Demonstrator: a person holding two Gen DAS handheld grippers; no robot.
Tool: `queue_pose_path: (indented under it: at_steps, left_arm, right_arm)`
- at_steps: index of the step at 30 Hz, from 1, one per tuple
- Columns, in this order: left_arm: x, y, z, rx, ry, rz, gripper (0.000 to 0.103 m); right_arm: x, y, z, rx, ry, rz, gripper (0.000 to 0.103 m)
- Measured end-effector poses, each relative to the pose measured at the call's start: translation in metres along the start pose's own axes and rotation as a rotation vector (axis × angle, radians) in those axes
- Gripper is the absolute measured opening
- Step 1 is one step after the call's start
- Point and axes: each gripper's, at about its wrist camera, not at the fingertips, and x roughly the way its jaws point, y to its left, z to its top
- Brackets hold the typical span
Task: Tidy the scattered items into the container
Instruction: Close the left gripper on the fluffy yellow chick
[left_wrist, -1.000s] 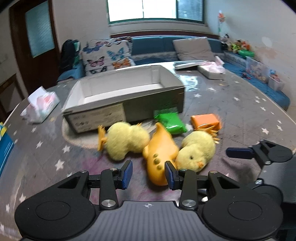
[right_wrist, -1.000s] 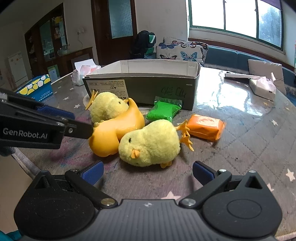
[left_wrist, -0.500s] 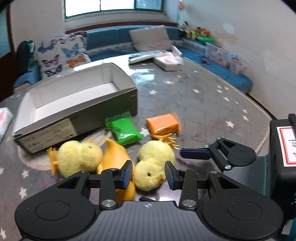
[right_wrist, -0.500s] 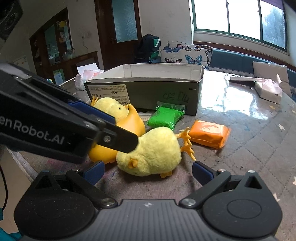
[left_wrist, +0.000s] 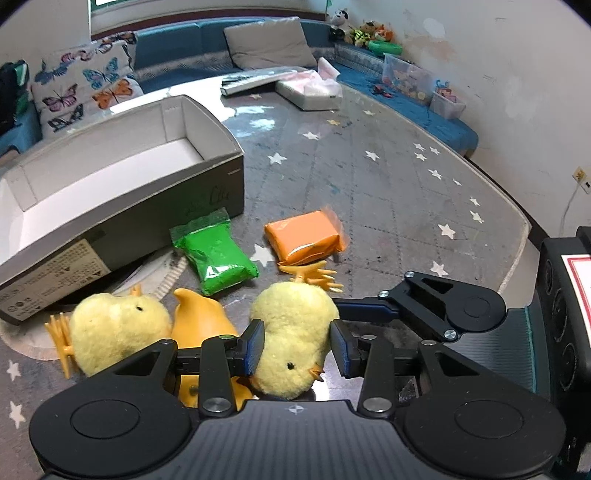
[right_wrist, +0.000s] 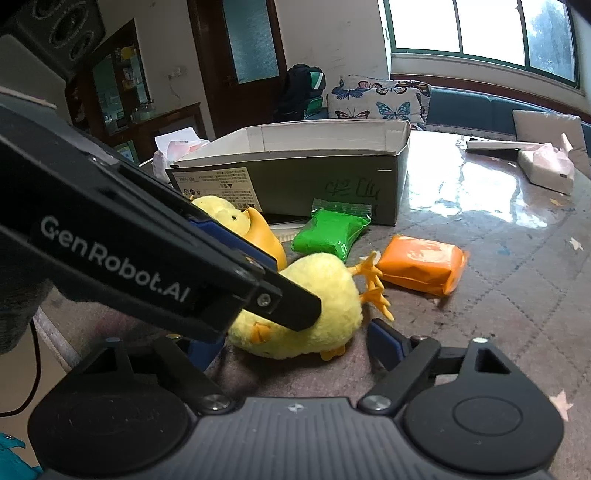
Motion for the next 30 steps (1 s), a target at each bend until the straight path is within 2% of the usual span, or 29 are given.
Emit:
queue_pose_path:
  at_steps: [6,14,30]
  left_arm:
    - [0.01,0.002,0.006,-0.004,0.036,-0.022,0.046]
    - [0.013,0.012,0.009,-0.067,0.061,-0.06,0.046]
    - [0.011,0.011,0.008,-0.132,0.074,-0.056,0.046]
  right_arm:
    - [-0.003,-0.005,0.006,-0.019,-0.011,0.021,0.079]
    - [-0.001,-0.004,0.007,-0.052,0.007,0.031,0.077]
    - [-0.004,-0.005,0.004,-0.059,0.001,0.033,0.071]
